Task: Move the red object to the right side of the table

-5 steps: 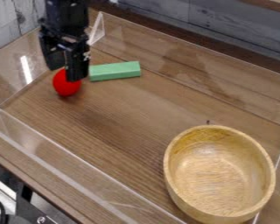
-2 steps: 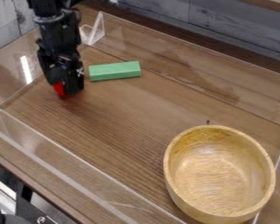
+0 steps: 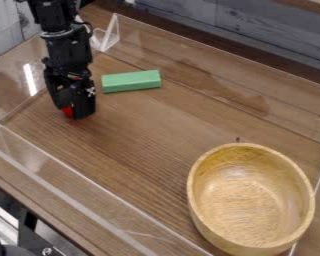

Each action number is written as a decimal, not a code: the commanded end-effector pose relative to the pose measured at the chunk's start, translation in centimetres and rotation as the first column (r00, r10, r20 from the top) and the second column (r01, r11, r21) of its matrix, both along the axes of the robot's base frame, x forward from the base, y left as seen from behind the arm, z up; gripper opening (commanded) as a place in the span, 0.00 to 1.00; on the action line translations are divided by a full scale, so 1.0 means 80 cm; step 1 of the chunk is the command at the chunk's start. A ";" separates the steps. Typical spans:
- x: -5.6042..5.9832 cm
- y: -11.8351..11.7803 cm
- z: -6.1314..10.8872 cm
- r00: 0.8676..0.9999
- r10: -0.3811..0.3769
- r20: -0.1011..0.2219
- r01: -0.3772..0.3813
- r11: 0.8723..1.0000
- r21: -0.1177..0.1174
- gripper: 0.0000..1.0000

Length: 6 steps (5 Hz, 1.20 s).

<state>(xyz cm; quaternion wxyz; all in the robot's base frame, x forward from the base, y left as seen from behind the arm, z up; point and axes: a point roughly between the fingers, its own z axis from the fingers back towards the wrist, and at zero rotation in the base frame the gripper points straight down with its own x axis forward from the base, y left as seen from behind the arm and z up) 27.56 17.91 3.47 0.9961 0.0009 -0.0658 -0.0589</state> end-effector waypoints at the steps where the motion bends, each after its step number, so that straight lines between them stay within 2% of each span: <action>1: 0.010 0.007 0.005 0.999 -0.003 0.040 0.003 1.000 0.018 1.00; 6: 0.038 0.009 0.006 0.993 -0.005 0.120 0.003 1.000 0.017 1.00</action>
